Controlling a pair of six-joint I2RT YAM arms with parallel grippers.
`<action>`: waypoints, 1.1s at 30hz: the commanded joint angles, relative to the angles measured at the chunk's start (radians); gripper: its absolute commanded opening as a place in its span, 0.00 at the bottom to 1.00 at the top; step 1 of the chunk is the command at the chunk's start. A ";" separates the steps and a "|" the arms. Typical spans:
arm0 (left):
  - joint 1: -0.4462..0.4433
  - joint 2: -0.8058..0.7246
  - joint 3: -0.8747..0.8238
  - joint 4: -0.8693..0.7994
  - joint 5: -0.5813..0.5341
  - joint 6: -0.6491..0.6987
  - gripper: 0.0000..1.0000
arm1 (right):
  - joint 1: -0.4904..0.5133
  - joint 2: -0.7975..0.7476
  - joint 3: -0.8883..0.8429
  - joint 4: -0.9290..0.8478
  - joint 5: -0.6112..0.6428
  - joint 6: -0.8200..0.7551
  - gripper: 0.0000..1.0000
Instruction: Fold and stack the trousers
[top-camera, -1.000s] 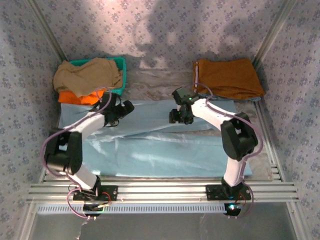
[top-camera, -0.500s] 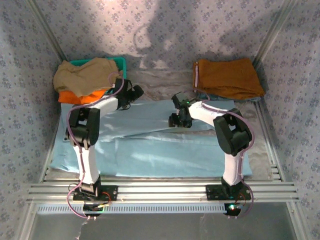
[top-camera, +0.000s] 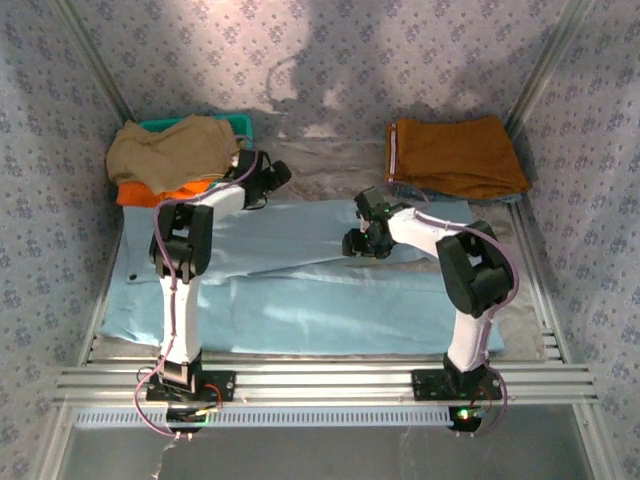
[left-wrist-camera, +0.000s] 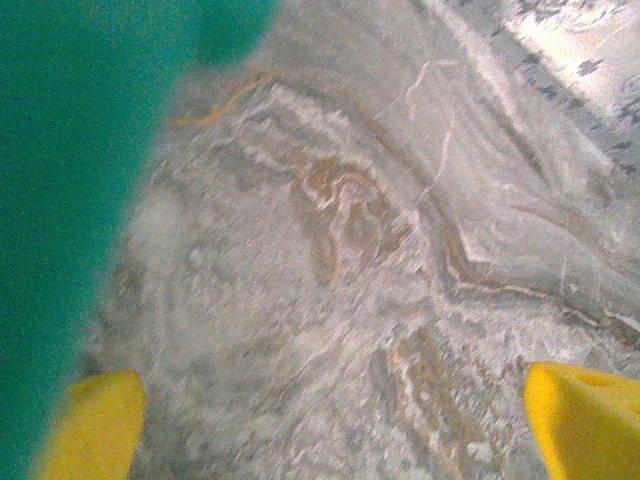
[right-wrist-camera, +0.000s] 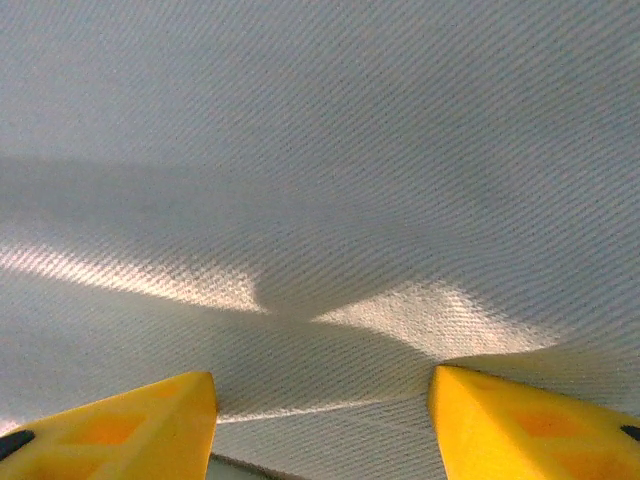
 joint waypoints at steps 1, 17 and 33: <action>-0.003 0.036 0.045 0.018 -0.006 0.056 0.95 | -0.027 -0.049 -0.094 -0.076 0.000 -0.015 0.61; -0.046 -0.542 -0.374 -0.123 0.039 0.034 0.97 | -0.024 -0.318 -0.108 -0.224 0.059 0.004 0.62; -0.097 -0.590 -0.787 0.085 -0.028 -0.026 0.99 | -0.435 -0.173 -0.213 -0.089 0.051 0.053 0.61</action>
